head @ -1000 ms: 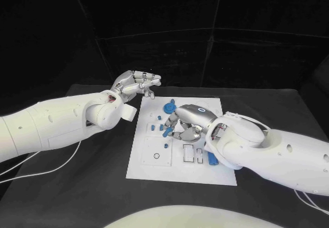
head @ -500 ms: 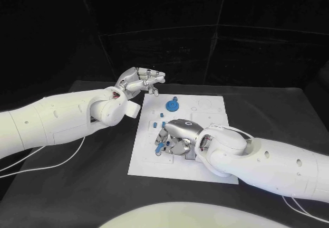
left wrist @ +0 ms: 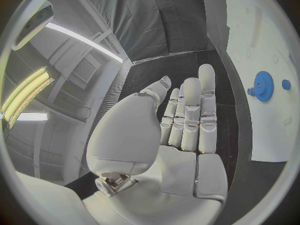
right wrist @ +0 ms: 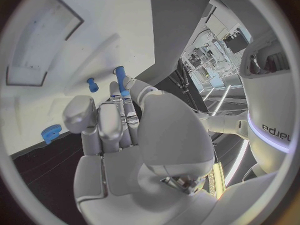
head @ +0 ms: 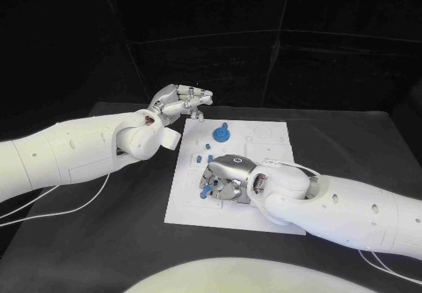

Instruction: Assemble the parts on the task board

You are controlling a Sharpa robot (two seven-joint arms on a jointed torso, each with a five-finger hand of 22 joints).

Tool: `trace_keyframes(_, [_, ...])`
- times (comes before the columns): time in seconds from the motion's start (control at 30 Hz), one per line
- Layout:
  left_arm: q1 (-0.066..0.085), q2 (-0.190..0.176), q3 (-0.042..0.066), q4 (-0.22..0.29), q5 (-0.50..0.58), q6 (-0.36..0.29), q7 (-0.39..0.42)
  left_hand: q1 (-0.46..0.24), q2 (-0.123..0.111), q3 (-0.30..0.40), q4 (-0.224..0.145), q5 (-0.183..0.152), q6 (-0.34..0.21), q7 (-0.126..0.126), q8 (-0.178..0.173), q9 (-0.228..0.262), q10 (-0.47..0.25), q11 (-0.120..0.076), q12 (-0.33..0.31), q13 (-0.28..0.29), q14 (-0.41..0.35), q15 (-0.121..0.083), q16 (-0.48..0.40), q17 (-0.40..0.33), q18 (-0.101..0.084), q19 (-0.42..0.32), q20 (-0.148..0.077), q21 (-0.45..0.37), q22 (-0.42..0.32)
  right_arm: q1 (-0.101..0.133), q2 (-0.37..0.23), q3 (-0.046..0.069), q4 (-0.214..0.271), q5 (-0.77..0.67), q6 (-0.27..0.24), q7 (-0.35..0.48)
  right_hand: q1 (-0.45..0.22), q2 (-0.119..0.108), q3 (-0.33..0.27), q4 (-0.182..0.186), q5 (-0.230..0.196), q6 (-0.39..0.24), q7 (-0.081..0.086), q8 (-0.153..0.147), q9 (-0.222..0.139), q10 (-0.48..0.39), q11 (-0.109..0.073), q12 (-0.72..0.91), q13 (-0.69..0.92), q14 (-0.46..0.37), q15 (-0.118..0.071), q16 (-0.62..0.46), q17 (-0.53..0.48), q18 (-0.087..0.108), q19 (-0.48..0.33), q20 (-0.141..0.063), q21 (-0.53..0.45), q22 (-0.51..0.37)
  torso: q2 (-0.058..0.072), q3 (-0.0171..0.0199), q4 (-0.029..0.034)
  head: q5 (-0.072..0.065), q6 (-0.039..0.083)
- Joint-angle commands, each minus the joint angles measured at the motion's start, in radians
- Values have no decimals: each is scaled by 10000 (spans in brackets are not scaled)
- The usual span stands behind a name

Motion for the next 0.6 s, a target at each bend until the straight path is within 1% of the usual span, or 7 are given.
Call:
trace_keyframes(0.03, [16,10,9,-1,33,92,82,85,10,-22,-34,-22,-36,20,53,-14,-56,21,44,11,-48,-4,49,-13,132,49,-44,-40,-16,6,32,0,-3,-476,244,-256,-17,-44,54,17,68,40,50,48,6,66,25,-74,0,235,-55,40,-18,-83,87,-7,31,-1,2,1,5,-2,-14])
trace_keyframes(0.23, [16,5,9,-10,33,100,75,85,10,-22,-34,-22,-36,20,53,-14,-56,21,44,11,-48,-4,49,-13,132,49,-44,-40,-16,6,37,0,7,-736,297,-446,-17,-44,54,17,68,40,50,48,6,66,25,-74,0,235,-55,40,-18,-83,87,-7,31,-1,-3,-1,4,-2,-31])
trace_keyframes(0.3, [16,2,9,-12,33,101,74,85,10,-22,-34,-22,-36,20,53,-14,-56,21,44,11,-48,-4,49,-13,132,49,-44,-40,-16,6,50,0,14,-815,352,-499,-40,-50,54,22,75,41,50,44,4,71,26,-86,0,235,-53,42,-20,-85,90,-6,38,11,-6,-7,1,-3,-27])
trace_keyframes(0.4, [16,1,9,-12,33,105,71,85,10,-22,-34,-22,-36,20,53,-14,-56,21,44,11,-48,-4,49,-13,132,49,-44,-40,-16,6,90,0,22,-909,438,-563,-59,-63,50,24,76,42,49,40,2,76,26,-98,0,234,-53,41,-25,-85,88,-5,39,10,-1,-5,-3,-4,-26])
trace_keyframes(0.53, [16,5,9,-15,33,110,65,85,10,-22,-34,-22,-36,20,53,-14,-56,21,44,11,-48,-4,49,-13,132,49,-44,-40,-16,5,183,0,16,-1006,562,-617,-75,-72,47,26,76,41,48,37,1,80,26,-107,0,232,-52,35,-39,-83,82,-4,33,-4,-10,-4,4,-10,-31])
trace_keyframes(0.6, [16,7,9,-15,33,111,63,85,10,-22,-34,-22,-36,20,53,-14,-56,21,44,11,-48,-4,49,-13,132,49,-44,-40,-16,5,245,0,10,-1059,639,-641,-89,-82,44,27,74,40,48,33,-1,82,26,-117,0,230,-52,34,-44,-83,81,-3,34,-3,-10,-10,6,-18,-29])
